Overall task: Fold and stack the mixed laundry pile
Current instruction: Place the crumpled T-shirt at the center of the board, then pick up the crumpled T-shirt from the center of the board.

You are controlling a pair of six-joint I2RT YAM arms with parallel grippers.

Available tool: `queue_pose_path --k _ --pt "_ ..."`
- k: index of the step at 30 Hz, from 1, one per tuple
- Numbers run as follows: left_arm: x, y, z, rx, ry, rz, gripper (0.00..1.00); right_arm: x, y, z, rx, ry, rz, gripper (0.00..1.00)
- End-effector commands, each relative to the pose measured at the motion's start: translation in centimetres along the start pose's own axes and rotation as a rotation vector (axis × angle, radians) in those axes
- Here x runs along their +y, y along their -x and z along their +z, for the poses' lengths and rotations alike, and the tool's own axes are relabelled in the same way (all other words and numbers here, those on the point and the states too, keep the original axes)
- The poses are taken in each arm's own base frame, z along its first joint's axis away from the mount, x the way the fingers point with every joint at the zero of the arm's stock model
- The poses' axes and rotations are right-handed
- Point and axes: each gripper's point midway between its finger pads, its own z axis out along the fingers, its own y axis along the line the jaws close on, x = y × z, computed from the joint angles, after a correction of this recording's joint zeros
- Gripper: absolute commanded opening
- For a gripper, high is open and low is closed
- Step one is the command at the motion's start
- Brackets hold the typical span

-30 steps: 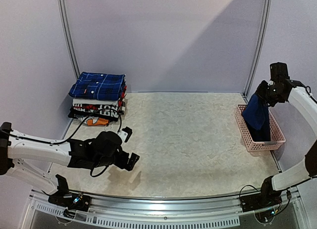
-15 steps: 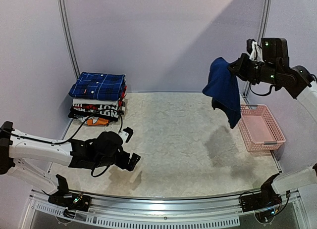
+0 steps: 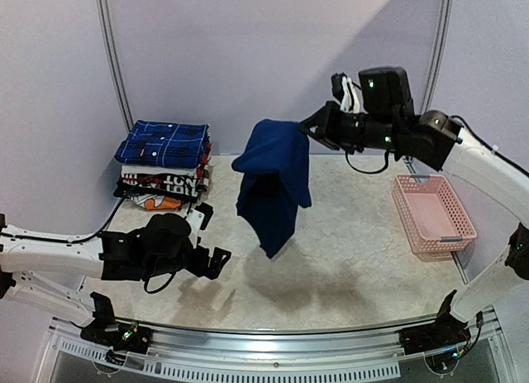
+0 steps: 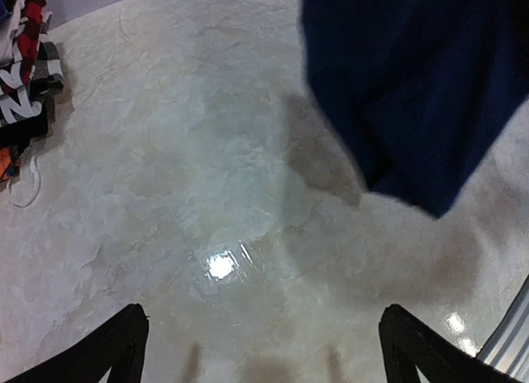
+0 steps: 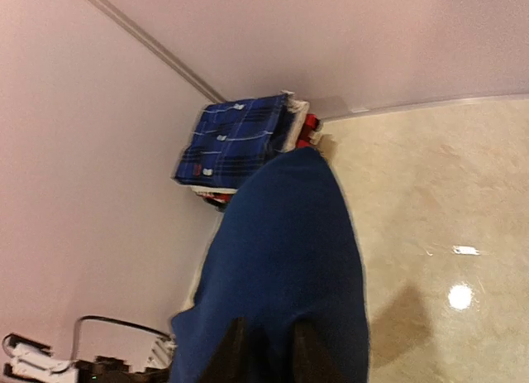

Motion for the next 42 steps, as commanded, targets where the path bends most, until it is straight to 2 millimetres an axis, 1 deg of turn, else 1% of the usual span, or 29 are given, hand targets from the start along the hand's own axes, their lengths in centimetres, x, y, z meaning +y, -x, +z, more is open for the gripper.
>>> queue_pose_path --k 1,2,3,4,5,7,9,12,13,14,16,18,20,23,24,25,26,27,28,30,31,32,33,34,35,37,40,41,42 --pt "0.9 -2.0 -0.6 0.038 0.025 0.019 1.00 -13.2 -5.1 2.0 0.020 -0.185 0.241 0.47" --pt "1.0 -2.2 -0.6 0.040 0.029 0.019 1.00 -16.1 -7.2 2.1 0.060 -0.193 0.330 0.55" --pt "1.1 -2.3 -0.5 0.045 0.032 0.021 1.00 -19.6 -8.3 2.1 0.075 -0.225 0.395 0.60" --pt "1.1 -2.5 -0.4 0.051 0.034 0.023 1.00 -22.4 -10.1 2.1 0.105 -0.270 0.445 0.64" --pt "1.0 -2.6 -0.3 0.058 0.034 0.026 1.00 -24.5 -11.5 2.1 0.131 -0.310 0.473 0.68" --pt "0.5 -2.7 0.1 0.075 0.018 0.031 0.99 -27.2 -13.4 1.9 0.178 -0.383 0.475 0.71" --pt "-0.1 -2.9 0.7 0.096 0.004 0.042 0.98 -28.0 -14.0 1.6 0.205 -0.427 0.422 0.72" --pt "-0.8 -3.3 1.9 0.126 0.000 0.062 0.95 -27.1 -13.2 0.9 0.199 -0.426 0.313 0.72" --pt "-1.0 -3.3 2.3 0.133 -0.001 0.070 0.95 -26.3 -12.6 0.6 0.187 -0.431 0.265 0.71" --pt "-1.3 -3.2 2.7 0.137 -0.002 0.074 0.94 -25.6 -12.5 0.4 0.195 -0.442 0.204 0.71" --pt "-1.4 -3.0 3.4 0.141 0.011 0.076 0.89 -23.9 -12.8 0.6 0.215 -0.451 0.064 0.71" --pt "-1.5 -2.8 4.0 0.130 0.028 0.068 0.83 -22.1 -13.8 1.3 0.251 -0.437 -0.045 0.71" --pt "-1.1 -2.5 4.3 0.109 0.049 0.051 0.80 -20.2 -14.7 2.3 0.280 -0.419 -0.152 0.71" --pt "-0.3 -2.4 4.9 0.096 0.072 0.022 0.74 -17.8 -16.5 4.5 0.336 -0.401 -0.269 0.71" --pt "-0.2 -2.7 5.1 0.108 0.067 0.017 0.72 -17.0 -17.5 5.5 0.359 -0.389 -0.310 0.70" --pt "-0.6 -2.3 5.5 0.095 0.046 0.004 0.71 -15.9 -18.0 6.2 0.365 -0.371 -0.345 0.70" --pt "-0.7 -2.4 5.8 0.100 0.040 0.002 0.71 -14.9 -18.7 7.1 0.380 -0.354 -0.387 0.70" --pt "-0.6 -2.6 6.0 0.106 0.043 -0.002 0.70 -13.6 -19.0 7.8 0.385 -0.333 -0.414 0.69" --pt "-0.5 -2.8 6.1 0.113 0.048 -0.006 0.69 -13.5 -20.1 8.8 0.419 -0.341 -0.448 0.68" --pt "0.0 -3.2 6.3 0.116 0.058 -0.023 0.67 -12.5 -21.0 10.5 0.440 -0.340 -0.489 0.67" --pt "0.2 -3.3 6.2 0.111 0.061 -0.036 0.66 -12.7 -22.1 11.6 0.469 -0.348 -0.511 0.66" --pt "0.4 -3.3 6.1 0.104 0.061 -0.049 0.65 -12.5 -22.8 12.5 0.487 -0.348 -0.526 0.64" --pt "0.7 -3.4 6.0 0.101 0.066 -0.058 0.65 -11.8 -22.9 13.2 0.489 -0.339 -0.536 0.64" --pt "0.9 -3.5 5.8 0.097 0.068 -0.066 0.64 -12.3 -24.0 14.1 0.515 -0.351 -0.549 0.62" --pt "1.1 -3.6 5.7 0.097 0.072 -0.072 0.64 -12.1 -24.4 14.6 0.520 -0.352 -0.557 0.62" --pt "1.5 -3.9 5.4 0.095 0.081 -0.080 0.63 -12.8 -25.9 15.8 0.551 -0.365 -0.568 0.61" --pt "2.1 -4.5 5.1 0.095 0.090 -0.094 0.62 -13.1 -26.8 16.9 0.564 -0.368 -0.572 0.60" --pt "2.2 -4.7 5.1 0.095 0.091 -0.097 0.62 -13.6 -27.3 17.4 0.576 -0.379 -0.575 0.59" --pt "2.2 -4.8 5.0 0.094 0.089 -0.101 0.61 -13.7 -27.4 17.7 0.578 -0.386 -0.578 0.59"
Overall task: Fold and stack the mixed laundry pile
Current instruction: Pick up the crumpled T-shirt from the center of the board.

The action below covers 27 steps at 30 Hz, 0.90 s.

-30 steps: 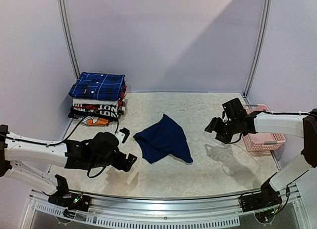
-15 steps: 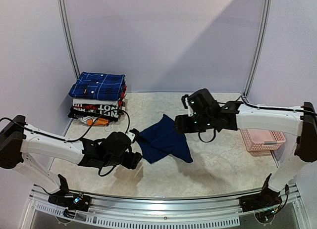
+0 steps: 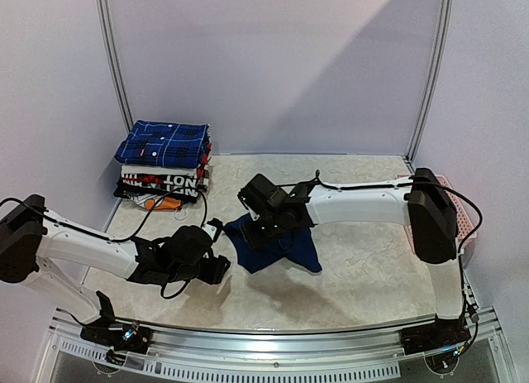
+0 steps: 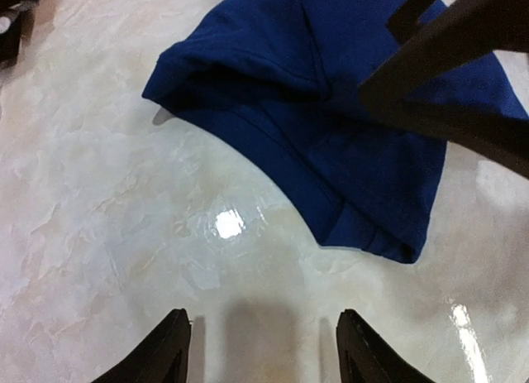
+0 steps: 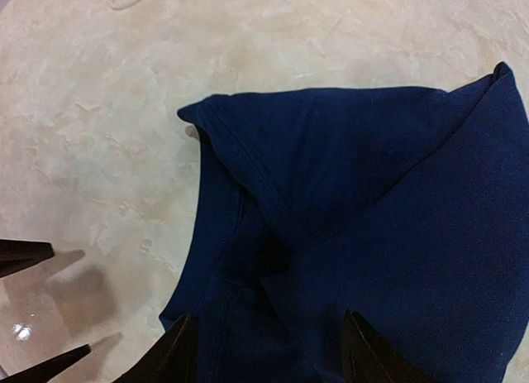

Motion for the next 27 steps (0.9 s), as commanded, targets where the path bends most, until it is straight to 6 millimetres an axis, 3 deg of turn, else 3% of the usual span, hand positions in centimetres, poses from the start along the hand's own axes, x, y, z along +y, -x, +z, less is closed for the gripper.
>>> queue_pose_path --k 1,8,15,18,22,27 --pt "0.9 0.1 -0.2 -0.029 0.007 -0.052 0.61 -0.3 -1.1 2.1 0.059 -0.059 -0.042 0.58" --pt "0.9 -0.5 -0.1 -0.020 -0.006 -0.054 0.60 -1.7 -1.7 4.4 0.081 -0.167 -0.064 0.51" --pt "0.6 -0.6 0.0 -0.016 -0.017 -0.050 0.59 -2.5 -2.1 4.8 0.092 -0.221 -0.069 0.16" --pt "0.4 -0.6 0.1 -0.014 -0.026 -0.049 0.58 -2.6 -1.7 4.3 0.083 -0.220 -0.067 0.01" --pt "0.1 -0.5 0.2 -0.013 -0.038 -0.046 0.56 -2.4 -0.8 3.1 0.066 -0.210 -0.072 0.00" --pt "-0.6 -0.2 0.3 -0.007 -0.062 -0.041 0.55 -3.8 1.5 -0.5 0.009 -0.268 -0.088 0.00"
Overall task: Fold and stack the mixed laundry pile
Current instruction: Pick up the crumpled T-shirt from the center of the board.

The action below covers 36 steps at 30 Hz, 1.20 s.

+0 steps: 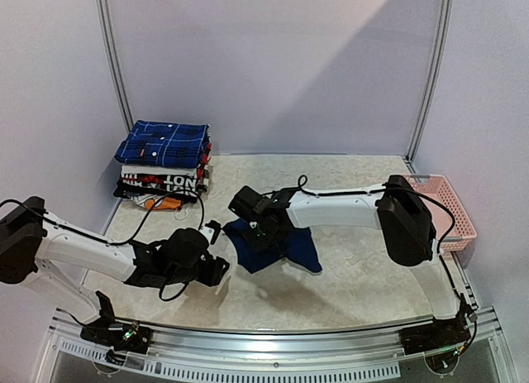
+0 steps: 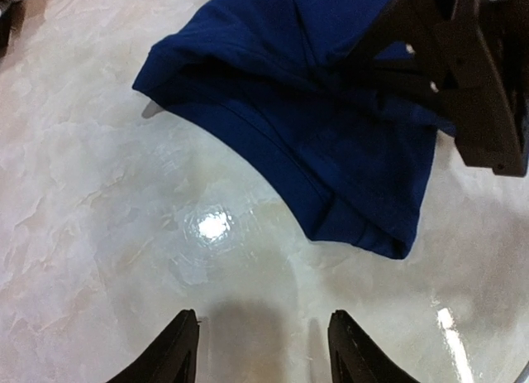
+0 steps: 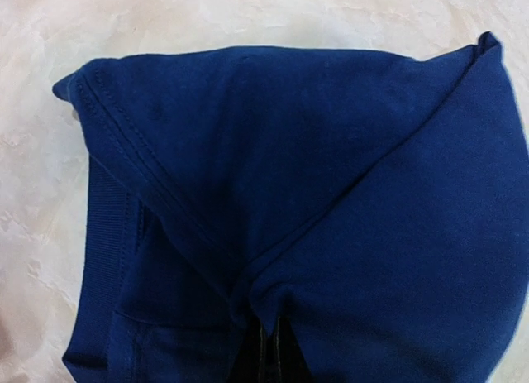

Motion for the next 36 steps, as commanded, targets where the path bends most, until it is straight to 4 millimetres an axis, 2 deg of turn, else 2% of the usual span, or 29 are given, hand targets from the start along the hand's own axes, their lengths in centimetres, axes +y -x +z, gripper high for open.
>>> queue_pose_path --k 1,6,10,13,26,30,32,36 --pt "-0.5 0.4 0.4 0.003 -0.025 -0.006 0.55 -2.9 3.1 -5.2 -0.088 -0.076 -0.001 0.00" --pt "-1.4 0.9 0.6 0.007 -0.051 0.006 0.54 -7.7 3.6 -8.3 -0.125 -0.138 0.036 0.00" --pt "-1.9 1.2 0.7 0.009 -0.060 0.011 0.54 -11.4 3.1 -9.6 -0.137 -0.149 0.077 0.00" --pt "-2.3 1.4 0.9 0.012 -0.070 0.014 0.54 -13.9 2.5 -9.8 -0.137 -0.161 0.094 0.00" --pt "-3.7 2.3 1.4 0.032 -0.084 0.044 0.52 -24.7 -1.2 -7.0 -0.062 -0.252 0.236 0.00" --pt "-4.2 2.5 1.4 0.036 -0.094 0.064 0.52 -27.7 -3.4 -6.3 -0.011 -0.328 0.283 0.00" --pt "-4.9 2.8 1.4 0.033 -0.112 0.089 0.52 -28.6 -4.8 -5.9 0.022 -0.360 0.310 0.00" --pt "-7.8 3.8 1.6 0.036 -0.162 0.172 0.52 -29.2 -7.2 -5.4 0.075 -0.398 0.368 0.00"
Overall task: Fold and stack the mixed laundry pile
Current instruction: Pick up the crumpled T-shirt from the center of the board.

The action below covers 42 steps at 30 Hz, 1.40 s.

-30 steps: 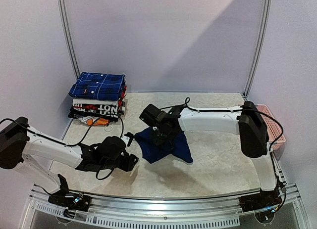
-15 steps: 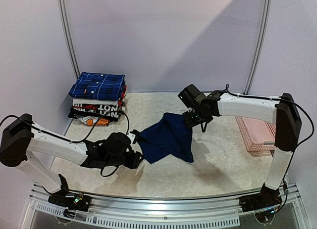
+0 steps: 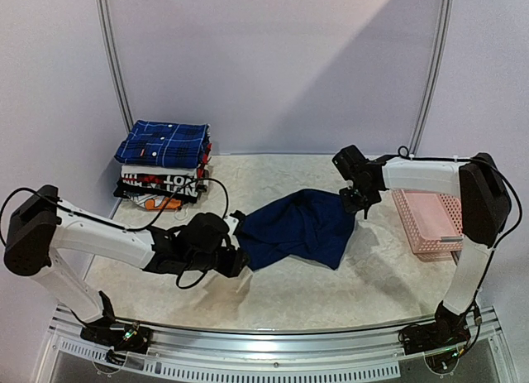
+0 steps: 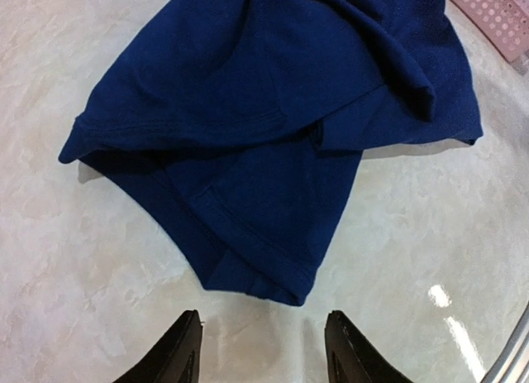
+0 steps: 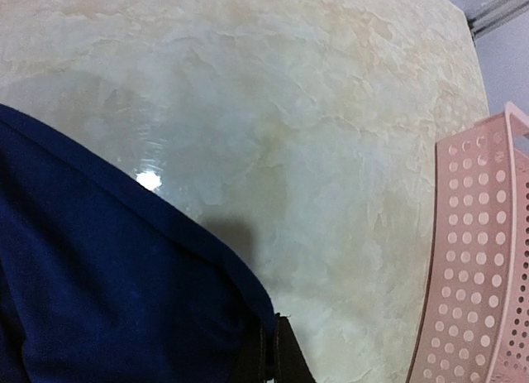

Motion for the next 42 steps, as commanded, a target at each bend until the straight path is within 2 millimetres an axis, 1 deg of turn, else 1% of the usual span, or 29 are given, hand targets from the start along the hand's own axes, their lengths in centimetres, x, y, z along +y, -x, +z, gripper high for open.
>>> queue_pose_path --k 1,2,3,4,8,12,16,20,23,27,31,36,38,39,42 --pt "-3.6 1.2 0.6 0.018 -0.062 0.123 0.53 -1.5 -1.8 0.0 0.032 -0.054 0.071 0.00" --pt "-4.8 1.6 0.8 0.017 -0.075 0.153 0.53 -1.4 -2.2 0.2 0.041 -0.050 0.075 0.00" --pt "-5.5 1.4 1.1 0.038 -0.075 0.183 0.54 -1.2 -2.5 0.4 0.046 -0.041 0.079 0.00" --pt "-6.6 2.1 1.3 0.035 -0.083 0.208 0.54 -1.0 -2.7 0.5 0.049 -0.031 0.082 0.00" --pt "-9.8 3.3 2.7 0.046 -0.098 0.301 0.62 -0.7 -3.6 0.7 0.061 -0.008 0.088 0.00" --pt "-11.9 4.1 4.8 0.063 -0.113 0.327 0.63 -0.6 -3.9 0.4 0.051 0.016 0.098 0.00" --pt "-12.8 4.3 6.8 0.085 -0.105 0.321 0.63 -0.7 -4.1 0.2 0.046 0.023 0.099 0.00" --pt "-13.1 4.1 8.8 0.109 -0.083 0.315 0.62 -0.8 -4.3 0.1 0.042 0.026 0.099 0.00" --pt "-12.9 4.2 10.0 0.107 -0.063 0.301 0.58 -0.8 -4.5 -0.1 0.039 0.032 0.098 0.00" --pt "-12.9 4.8 11.1 0.088 -0.069 0.275 0.48 -0.9 -4.7 -0.1 0.039 0.032 0.096 0.00" --pt "-12.6 5.5 11.9 0.069 -0.055 0.267 0.28 -0.9 -4.9 -0.2 0.040 0.037 0.098 0.00" --pt "-12.2 6.3 12.4 0.046 -0.046 0.249 0.19 -0.8 -5.1 -0.1 0.042 0.044 0.100 0.00" --pt "-12.1 6.6 12.5 0.040 -0.049 0.241 0.18 -0.7 -5.1 -0.1 0.043 0.048 0.100 0.00" --pt "-12.0 6.7 12.6 0.039 -0.050 0.237 0.19 -0.7 -5.2 0.0 0.047 0.049 0.100 0.00" --pt "-11.9 6.9 12.9 0.041 -0.050 0.227 0.27 -0.7 -5.3 -0.1 0.048 0.052 0.100 0.00"
